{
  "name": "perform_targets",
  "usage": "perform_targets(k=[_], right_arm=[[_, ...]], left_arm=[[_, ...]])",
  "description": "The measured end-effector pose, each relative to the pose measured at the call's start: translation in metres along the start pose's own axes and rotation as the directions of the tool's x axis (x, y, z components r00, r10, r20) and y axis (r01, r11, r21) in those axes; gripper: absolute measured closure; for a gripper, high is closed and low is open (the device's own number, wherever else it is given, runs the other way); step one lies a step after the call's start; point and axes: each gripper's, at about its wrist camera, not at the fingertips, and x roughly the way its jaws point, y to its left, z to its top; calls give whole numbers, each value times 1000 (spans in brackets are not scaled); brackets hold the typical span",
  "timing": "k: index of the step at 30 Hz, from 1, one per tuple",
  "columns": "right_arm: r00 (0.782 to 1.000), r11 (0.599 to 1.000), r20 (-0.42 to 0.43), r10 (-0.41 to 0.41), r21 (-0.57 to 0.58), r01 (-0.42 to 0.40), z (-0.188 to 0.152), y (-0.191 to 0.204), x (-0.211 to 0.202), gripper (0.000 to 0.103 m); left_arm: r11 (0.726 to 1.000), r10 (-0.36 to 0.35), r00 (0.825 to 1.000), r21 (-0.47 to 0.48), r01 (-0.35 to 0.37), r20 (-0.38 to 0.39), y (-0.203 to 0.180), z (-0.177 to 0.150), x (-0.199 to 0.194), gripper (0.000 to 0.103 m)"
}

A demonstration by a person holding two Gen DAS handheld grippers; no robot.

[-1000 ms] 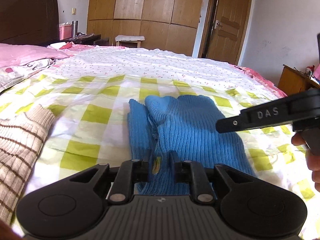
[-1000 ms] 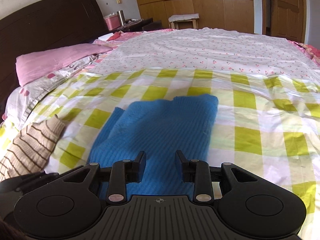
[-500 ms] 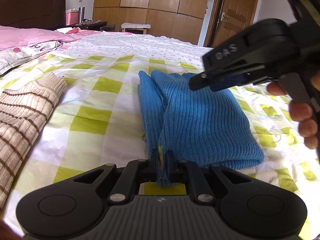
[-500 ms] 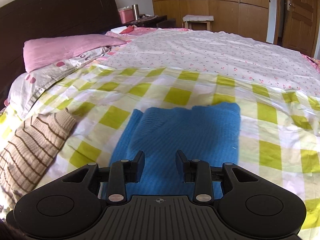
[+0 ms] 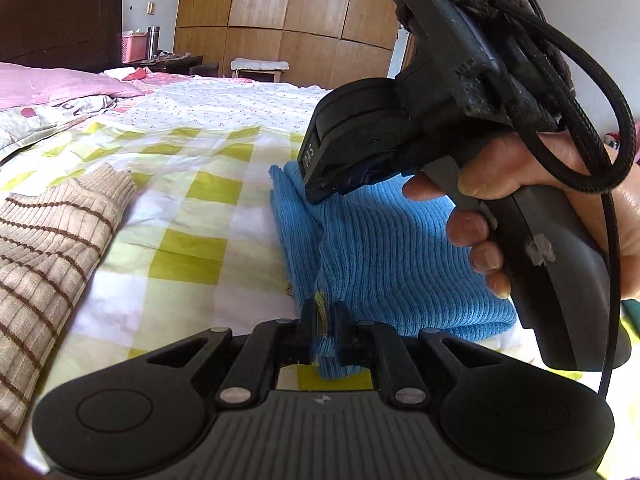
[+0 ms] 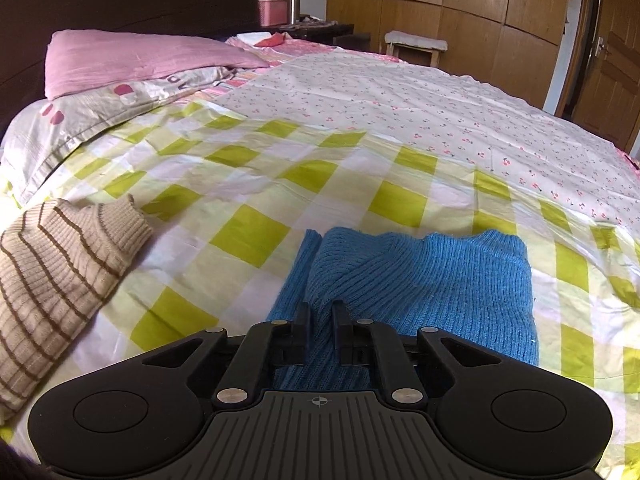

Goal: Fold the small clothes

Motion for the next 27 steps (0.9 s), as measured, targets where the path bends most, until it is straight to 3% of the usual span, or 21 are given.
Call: perform_targets(k=[3,8,14,22,27], right_arm=[[999,999,28,30,-24,-30,0,10,-7,92],[999,995,-22,30,-90,-32,-8,18,7,91],[999,994,8,48,-103,-47,-11,14,-8,87],[995,995,64,74,-67,-69,-17,-8,-43,86],[992,998,110,59,-8,-58,-33,-44,-76,81]], left_arm=[[1000,6,1000,12,-6,15,-1,1,-6,86],[1000,22,999,16,-22,-27,-1,-3,2,86],[999,32,999,17,-31,-31,-3,-5,3,86],[1000,25,1000,2,-25,-3,-1,1,-7,85],[1000,8,999,-24,-7,49,2,16,-19,85]])
